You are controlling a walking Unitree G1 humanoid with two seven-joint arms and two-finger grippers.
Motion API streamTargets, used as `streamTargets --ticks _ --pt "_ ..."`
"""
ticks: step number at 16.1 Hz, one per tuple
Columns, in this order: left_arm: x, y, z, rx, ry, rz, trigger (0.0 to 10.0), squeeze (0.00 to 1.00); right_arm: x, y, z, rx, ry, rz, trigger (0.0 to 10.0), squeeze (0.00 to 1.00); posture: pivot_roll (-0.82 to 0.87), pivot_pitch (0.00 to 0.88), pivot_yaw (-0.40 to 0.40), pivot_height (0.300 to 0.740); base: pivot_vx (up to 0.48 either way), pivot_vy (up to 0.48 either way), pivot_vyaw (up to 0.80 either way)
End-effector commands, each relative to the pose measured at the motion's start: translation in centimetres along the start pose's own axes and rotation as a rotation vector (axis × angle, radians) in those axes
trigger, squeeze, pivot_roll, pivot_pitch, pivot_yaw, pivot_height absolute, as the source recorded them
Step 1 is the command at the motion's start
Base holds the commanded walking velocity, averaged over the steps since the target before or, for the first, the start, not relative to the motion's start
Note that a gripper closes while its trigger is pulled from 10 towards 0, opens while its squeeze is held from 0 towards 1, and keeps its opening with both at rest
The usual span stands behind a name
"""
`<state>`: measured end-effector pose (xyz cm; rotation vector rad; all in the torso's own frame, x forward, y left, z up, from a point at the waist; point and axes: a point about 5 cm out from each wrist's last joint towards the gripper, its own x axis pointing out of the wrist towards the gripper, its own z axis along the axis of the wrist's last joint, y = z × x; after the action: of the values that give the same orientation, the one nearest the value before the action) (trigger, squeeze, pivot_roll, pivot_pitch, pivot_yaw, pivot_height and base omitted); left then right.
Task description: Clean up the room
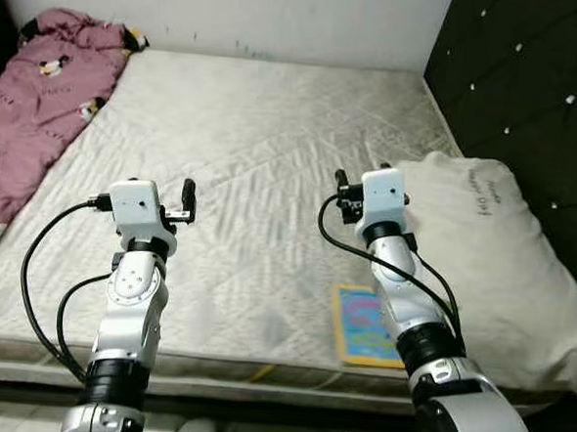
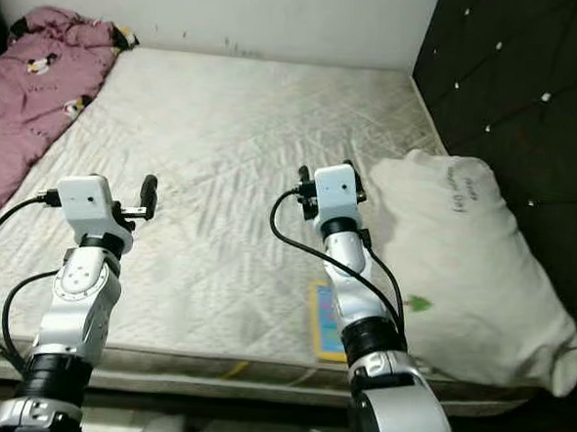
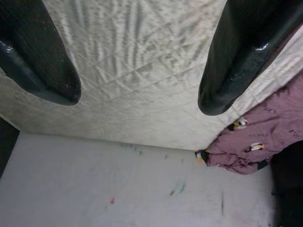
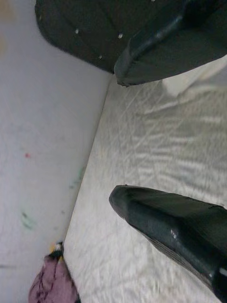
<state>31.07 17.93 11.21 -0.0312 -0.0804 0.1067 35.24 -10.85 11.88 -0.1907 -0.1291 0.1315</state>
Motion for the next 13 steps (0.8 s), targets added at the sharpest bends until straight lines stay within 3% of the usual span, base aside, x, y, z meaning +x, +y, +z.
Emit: streamTargets --ticks 1,2,5,10,13 --pt "-0.1 0.6 0.5 0.001 -0.013 0.020 10.0 0.00 0.4 0.8 1.3 0.005 -0.048 0.020 10.0 0.00 0.08 0.000 -0.013 0.740 0.000 0.480 0.00" --pt "-0.1 0.3 0.6 0.009 -0.018 0.002 10.0 0.00 0.4 0.3 1.1 -0.029 -0.045 -0.011 10.0 0.00 0.08 0.000 -0.014 0.740 0.000 0.480 0.00" --pt "-0.3 -0.4 0.5 -0.003 -0.002 -0.012 10.0 0.00 0.1 0.2 0.3 0.069 0.019 0.016 10.0 0.00 0.07 0.000 -0.018 0.740 0.000 0.306 0.00" --pt "-1.4 -0.1 -0.4 -0.043 0.036 -0.011 10.0 0.00 -0.9 0.5 -0.3 0.106 0.036 0.044 10.0 0.00 0.07 0.000 -0.025 0.740 0.000 0.000 0.00" --pt "-1.3 -0.3 -0.2 -0.044 0.031 -0.018 10.0 0.00 -0.9 0.5 -0.4 0.114 0.051 0.049 10.0 0.00 0.06 0.000 -0.021 0.740 0.000 0.480 -0.48"
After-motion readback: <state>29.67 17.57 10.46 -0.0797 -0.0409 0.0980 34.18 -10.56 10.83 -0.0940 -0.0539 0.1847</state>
